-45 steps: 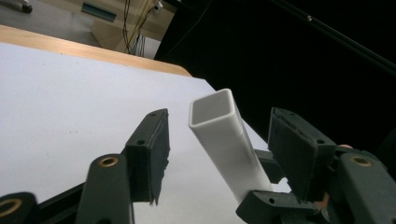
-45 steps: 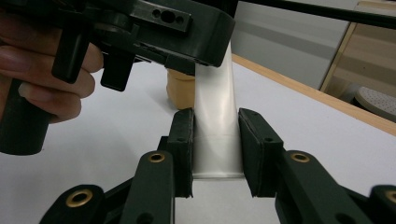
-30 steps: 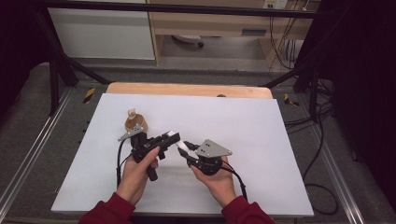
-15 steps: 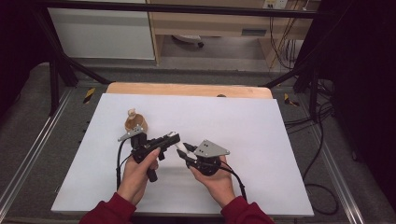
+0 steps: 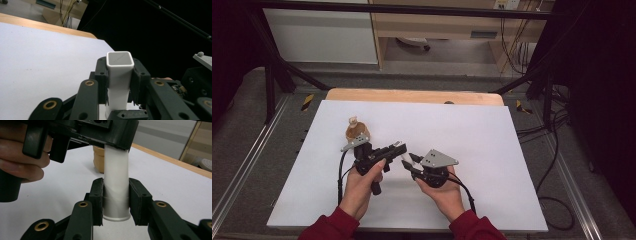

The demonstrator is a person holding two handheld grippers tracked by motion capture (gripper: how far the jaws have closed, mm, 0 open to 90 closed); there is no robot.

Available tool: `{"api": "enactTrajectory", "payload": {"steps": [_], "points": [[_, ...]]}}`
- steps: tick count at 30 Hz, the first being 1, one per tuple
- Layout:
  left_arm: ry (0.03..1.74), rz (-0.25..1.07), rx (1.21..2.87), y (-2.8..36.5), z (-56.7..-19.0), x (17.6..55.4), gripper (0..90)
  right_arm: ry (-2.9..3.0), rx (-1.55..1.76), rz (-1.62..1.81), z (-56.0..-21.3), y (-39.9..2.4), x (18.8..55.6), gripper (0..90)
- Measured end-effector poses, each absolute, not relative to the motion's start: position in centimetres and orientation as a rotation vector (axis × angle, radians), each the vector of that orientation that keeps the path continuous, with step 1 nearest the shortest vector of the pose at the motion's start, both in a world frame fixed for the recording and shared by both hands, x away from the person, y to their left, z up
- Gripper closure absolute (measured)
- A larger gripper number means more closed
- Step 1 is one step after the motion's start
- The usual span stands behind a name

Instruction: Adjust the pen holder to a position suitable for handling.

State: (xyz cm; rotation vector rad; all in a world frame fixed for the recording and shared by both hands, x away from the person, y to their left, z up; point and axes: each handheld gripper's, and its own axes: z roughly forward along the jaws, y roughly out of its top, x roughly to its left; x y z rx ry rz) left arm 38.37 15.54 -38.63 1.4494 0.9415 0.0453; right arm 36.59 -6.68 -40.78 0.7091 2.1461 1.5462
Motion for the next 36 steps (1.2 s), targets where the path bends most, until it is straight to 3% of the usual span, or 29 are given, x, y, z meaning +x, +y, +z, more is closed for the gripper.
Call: {"api": "enactTrajectory", "payload": {"steps": [6, 10, 28, 36], "points": [[0.931, 0.097, 1.472, 15.7, -38.4, 38.4, 71.0, 2.146, 0.750, 1.521, -40.9, -6.7, 36.8, 43.4], [0.932, 0.121, 1.474, 16.0, -38.4, 38.5, 71.0, 2.149, 0.771, 1.516, -40.6, -6.8, 36.8, 35.4], [0.918, 0.244, 1.499, 17.8, -37.0, 38.6, 71.0, 2.161, 0.851, 1.488, -40.0, -7.6, 37.1, 9.0], [0.918, 0.284, 1.501, 18.9, -36.6, 38.6, 71.0, 2.152, 0.940, 1.408, -40.2, -9.0, 37.6, 3.9]]}}
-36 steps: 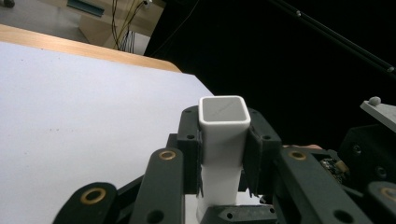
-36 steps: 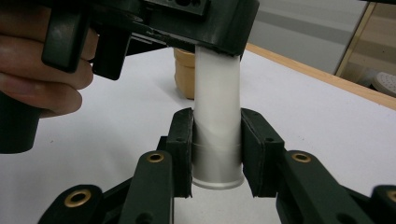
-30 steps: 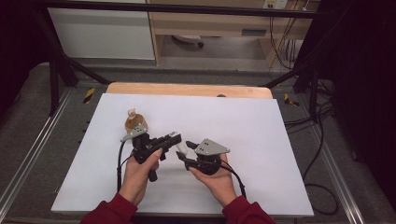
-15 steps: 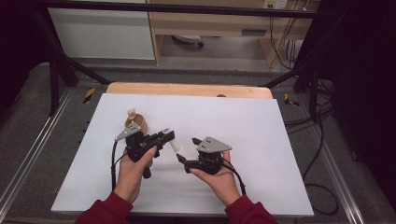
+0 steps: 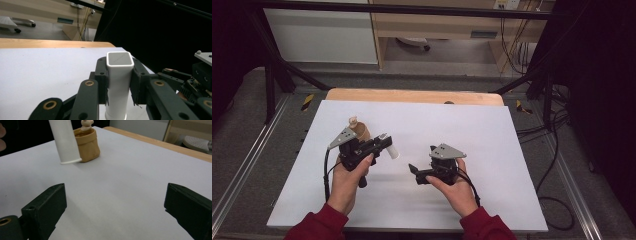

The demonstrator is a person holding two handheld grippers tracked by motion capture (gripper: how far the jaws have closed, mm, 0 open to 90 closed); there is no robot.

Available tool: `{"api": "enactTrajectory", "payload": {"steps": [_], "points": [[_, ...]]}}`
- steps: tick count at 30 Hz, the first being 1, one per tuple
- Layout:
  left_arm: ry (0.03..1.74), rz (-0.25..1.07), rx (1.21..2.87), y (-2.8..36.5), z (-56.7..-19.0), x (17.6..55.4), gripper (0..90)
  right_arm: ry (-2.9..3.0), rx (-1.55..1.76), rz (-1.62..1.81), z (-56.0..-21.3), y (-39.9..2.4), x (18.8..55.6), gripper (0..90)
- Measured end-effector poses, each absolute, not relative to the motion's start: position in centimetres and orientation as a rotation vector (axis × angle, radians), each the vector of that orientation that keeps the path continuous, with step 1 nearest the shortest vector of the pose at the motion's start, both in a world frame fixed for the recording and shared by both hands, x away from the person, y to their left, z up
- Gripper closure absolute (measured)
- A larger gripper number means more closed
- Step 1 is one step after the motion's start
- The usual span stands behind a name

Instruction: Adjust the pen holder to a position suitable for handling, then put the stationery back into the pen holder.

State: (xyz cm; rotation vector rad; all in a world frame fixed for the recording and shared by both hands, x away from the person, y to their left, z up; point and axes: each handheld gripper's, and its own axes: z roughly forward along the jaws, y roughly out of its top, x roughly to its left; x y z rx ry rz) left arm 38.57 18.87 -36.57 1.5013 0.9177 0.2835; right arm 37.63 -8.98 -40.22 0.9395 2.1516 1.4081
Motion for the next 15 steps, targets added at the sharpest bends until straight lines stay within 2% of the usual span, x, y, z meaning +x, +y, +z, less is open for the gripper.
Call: {"api": "enactTrajectory", "payload": {"steps": [15], "points": [[0.918, 0.344, 1.503, 21.0, -35.0, 38.7, 71.0, 2.139, 1.105, 1.294, -40.5, -14.5, 37.9, 3.3]]}}
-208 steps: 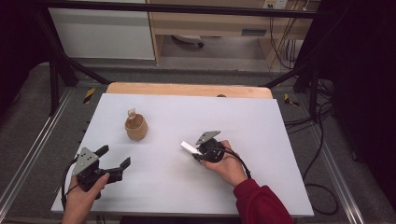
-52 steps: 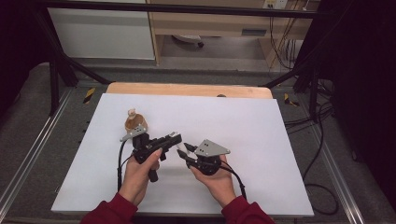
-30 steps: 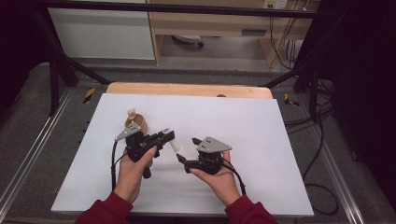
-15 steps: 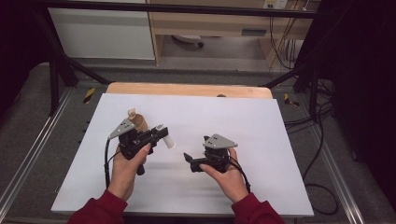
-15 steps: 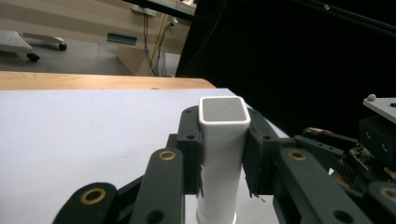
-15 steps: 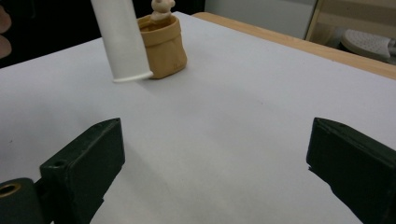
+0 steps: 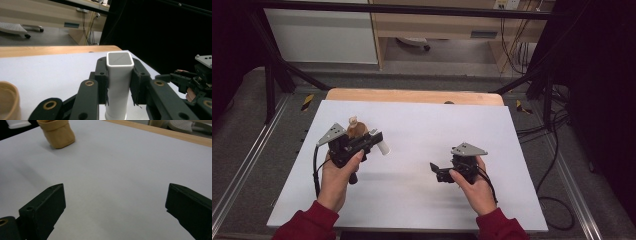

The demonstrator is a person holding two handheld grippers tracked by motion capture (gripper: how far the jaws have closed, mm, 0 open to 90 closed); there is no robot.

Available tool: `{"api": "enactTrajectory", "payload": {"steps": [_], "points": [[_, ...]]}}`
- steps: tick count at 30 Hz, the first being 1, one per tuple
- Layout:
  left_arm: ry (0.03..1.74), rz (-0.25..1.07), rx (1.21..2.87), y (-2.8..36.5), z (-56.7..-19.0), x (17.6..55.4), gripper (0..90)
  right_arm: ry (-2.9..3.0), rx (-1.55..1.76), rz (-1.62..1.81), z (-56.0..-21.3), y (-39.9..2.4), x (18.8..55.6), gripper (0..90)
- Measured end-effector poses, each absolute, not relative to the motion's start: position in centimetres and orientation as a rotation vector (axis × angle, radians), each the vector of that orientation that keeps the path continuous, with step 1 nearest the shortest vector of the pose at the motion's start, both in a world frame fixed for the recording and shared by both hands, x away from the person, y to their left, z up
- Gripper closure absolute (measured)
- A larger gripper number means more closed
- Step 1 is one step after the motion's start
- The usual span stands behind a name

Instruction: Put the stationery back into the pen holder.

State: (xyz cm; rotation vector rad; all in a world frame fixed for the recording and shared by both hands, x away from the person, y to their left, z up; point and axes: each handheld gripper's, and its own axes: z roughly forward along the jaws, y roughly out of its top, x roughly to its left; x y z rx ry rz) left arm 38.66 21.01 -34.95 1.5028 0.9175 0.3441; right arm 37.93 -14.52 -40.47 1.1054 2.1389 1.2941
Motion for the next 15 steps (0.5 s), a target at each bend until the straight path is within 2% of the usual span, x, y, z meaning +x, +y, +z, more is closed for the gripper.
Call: {"api": "enactTrajectory", "payload": {"steps": [15], "points": [[0.922, 0.430, 1.505, 23.2, -33.0, 39.2, 71.0, 2.023, 1.246, 1.251, -41.2, -19.7, 37.1, 2.8]]}}
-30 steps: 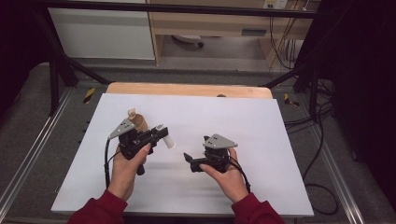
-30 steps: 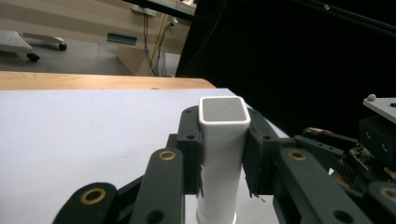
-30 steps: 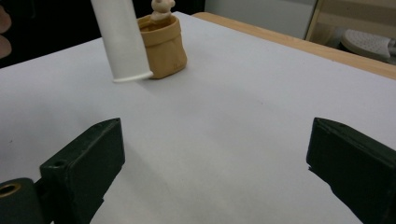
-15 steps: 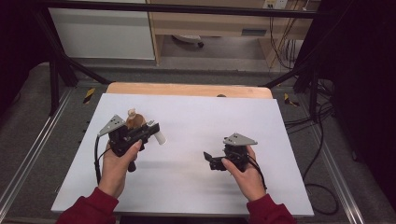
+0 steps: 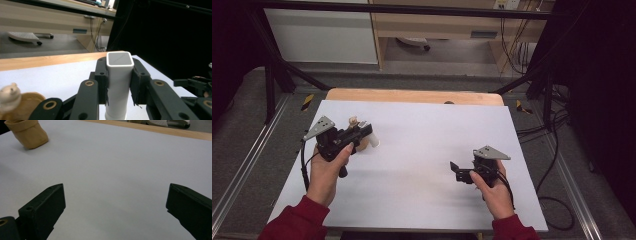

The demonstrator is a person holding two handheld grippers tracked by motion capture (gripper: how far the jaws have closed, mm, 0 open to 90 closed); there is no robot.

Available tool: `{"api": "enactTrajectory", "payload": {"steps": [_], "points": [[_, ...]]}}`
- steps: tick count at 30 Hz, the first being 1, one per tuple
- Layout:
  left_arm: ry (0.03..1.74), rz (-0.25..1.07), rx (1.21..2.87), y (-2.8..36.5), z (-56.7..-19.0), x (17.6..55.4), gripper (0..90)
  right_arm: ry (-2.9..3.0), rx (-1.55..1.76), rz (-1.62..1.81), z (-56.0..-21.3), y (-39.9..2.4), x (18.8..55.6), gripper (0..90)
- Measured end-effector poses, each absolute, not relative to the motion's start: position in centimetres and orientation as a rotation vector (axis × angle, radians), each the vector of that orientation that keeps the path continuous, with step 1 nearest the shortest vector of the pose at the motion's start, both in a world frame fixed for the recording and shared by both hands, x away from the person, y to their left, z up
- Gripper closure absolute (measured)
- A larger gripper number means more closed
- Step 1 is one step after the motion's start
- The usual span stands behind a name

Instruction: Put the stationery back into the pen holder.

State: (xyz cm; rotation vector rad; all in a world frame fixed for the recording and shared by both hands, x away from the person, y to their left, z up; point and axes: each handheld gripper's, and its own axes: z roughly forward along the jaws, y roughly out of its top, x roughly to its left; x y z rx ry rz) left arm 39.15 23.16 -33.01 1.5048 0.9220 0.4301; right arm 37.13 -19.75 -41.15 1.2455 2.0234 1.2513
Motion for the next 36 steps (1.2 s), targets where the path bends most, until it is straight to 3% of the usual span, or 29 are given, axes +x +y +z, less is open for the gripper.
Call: {"api": "enactTrajectory", "payload": {"steps": [14, 24, 36], "points": [[0.936, 0.505, 1.504, 24.7, -31.8, 39.7, 71.0, 1.975, 1.288, 1.286, -41.2, -23.2, 35.1, 3.0], [0.953, 0.536, 1.510, 25.1, -31.2, 40.5, 71.0, 1.979, 1.292, 1.287, -41.5, -23.9, 33.7, 3.2], [0.940, 0.664, 1.560, 25.0, -30.5, 41.8, 71.0, 2.007, 1.287, 1.255, -42.5, -23.9, 33.4, 3.8]]}}
